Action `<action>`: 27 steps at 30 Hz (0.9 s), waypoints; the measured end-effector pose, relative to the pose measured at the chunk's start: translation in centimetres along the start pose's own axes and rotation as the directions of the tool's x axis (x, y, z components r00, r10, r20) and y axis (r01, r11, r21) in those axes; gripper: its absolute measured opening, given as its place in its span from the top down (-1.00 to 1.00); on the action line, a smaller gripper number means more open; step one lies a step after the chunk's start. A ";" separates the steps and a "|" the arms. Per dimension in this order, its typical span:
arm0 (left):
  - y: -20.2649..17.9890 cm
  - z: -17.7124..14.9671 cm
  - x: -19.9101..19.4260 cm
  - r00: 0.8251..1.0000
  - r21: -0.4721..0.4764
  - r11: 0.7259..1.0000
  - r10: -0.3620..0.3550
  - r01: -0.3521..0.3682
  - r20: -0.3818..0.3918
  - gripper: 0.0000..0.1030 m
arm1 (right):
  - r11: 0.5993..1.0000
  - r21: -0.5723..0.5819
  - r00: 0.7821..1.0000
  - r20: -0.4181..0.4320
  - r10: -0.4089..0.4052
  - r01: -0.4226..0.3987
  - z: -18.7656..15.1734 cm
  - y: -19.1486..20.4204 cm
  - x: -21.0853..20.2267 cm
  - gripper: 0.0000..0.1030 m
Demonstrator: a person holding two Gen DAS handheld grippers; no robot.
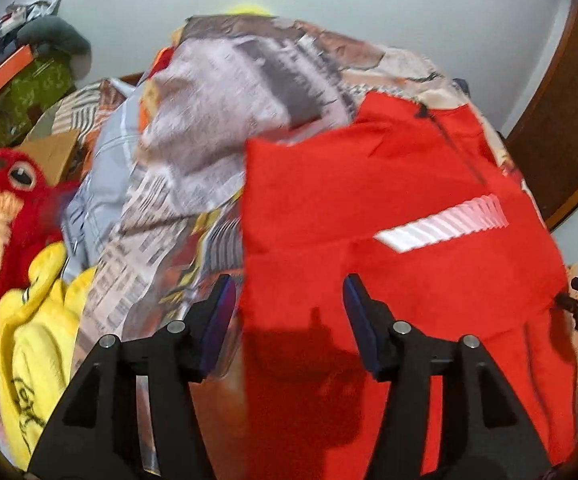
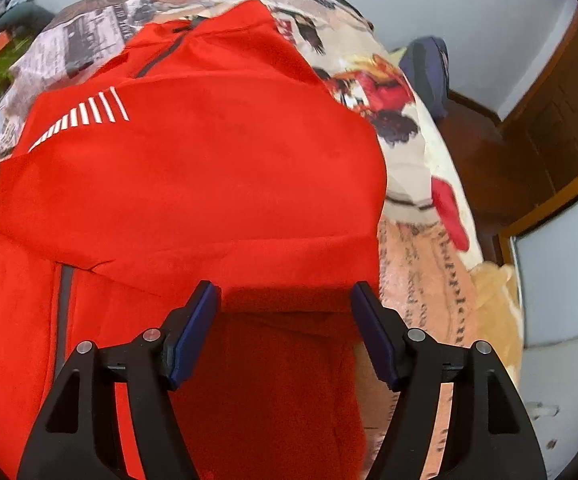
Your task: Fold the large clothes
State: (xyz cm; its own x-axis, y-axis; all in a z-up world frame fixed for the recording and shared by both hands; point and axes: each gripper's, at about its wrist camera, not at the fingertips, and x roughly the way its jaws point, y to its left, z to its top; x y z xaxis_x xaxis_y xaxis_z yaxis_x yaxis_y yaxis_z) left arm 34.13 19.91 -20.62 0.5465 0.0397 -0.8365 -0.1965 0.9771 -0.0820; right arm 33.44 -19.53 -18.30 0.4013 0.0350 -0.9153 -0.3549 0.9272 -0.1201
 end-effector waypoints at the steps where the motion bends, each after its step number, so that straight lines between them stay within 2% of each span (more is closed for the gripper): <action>1: -0.6 0.6 0.0 1.000 0.009 1.000 -0.003 0.003 0.007 -0.07 | 1.000 -0.014 1.000 0.011 -0.008 0.008 0.3 0.1 -0.4 -0.28; 6: -4.2 3.7 -0.2 0.999 0.074 0.997 -0.025 0.023 0.028 -0.07 | 0.998 -0.044 0.993 0.109 -0.033 0.038 3.1 -0.3 -2.8 -0.28; 14: -8.4 8.7 1.2 0.997 0.161 0.985 -0.067 0.062 0.028 -0.26 | 0.998 0.035 0.977 0.206 0.049 -0.058 9.0 -2.0 -3.8 -0.28; 18: -8.8 10.3 4.1 0.996 0.158 0.984 -0.082 0.084 -0.018 -0.51 | 0.993 0.060 0.974 0.211 0.088 -0.103 11.4 -2.3 -1.9 -0.28; 23: -8.4 11.7 10.2 0.986 0.111 0.988 -0.092 0.108 -0.141 -0.51 | 0.984 0.067 0.975 0.163 0.150 -0.163 13.4 -1.9 1.6 -0.29; 27: -8.1 12.9 12.7 0.987 0.081 0.991 -0.094 0.105 -0.126 -0.51 | 0.984 0.069 0.978 0.146 0.152 -0.163 15.3 -1.5 4.6 -0.29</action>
State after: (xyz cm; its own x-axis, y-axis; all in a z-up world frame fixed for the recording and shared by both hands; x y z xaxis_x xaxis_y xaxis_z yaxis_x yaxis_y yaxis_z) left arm 53.16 15.23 -23.65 0.4553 -0.0795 -0.8868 -0.0717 0.9895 -0.1256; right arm 48.79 -15.08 -16.43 0.4615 0.2296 -0.8569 -0.3568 0.9324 0.0577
